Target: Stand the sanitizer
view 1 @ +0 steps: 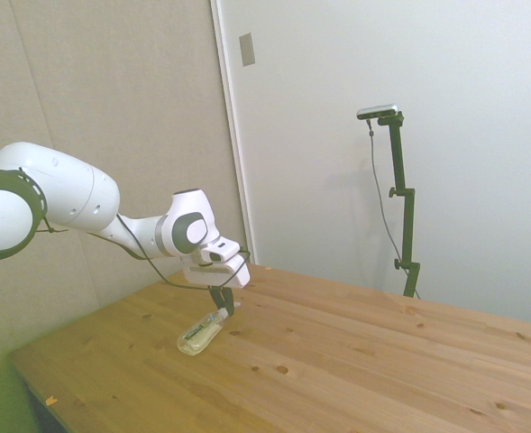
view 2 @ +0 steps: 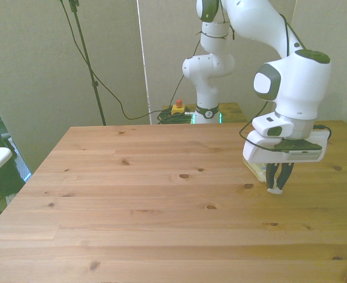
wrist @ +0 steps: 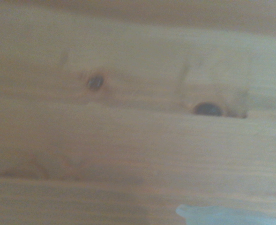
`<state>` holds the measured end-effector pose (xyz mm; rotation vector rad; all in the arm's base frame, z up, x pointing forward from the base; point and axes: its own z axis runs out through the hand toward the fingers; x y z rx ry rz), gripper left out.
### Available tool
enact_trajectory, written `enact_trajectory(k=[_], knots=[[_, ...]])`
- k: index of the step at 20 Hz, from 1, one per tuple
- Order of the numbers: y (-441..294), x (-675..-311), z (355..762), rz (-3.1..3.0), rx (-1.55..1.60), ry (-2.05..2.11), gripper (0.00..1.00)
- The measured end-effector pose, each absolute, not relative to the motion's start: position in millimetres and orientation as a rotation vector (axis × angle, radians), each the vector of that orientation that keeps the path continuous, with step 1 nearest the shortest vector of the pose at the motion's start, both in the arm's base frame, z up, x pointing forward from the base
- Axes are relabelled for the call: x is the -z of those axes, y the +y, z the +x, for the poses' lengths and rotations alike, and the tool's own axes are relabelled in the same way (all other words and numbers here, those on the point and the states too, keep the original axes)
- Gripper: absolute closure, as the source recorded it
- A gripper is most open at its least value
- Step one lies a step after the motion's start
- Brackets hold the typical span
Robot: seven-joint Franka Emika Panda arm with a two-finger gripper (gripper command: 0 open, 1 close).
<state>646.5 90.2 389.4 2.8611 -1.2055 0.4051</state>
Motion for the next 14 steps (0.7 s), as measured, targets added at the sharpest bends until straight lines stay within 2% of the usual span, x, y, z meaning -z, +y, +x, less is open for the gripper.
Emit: enact_trajectory(k=[5,14], knots=[[79.9,-425.8,636.5,2.755,-0.740,-1.311,1.00],[66.5,-423.1,623.4,2.510,-1.247,-1.399,1.00]])
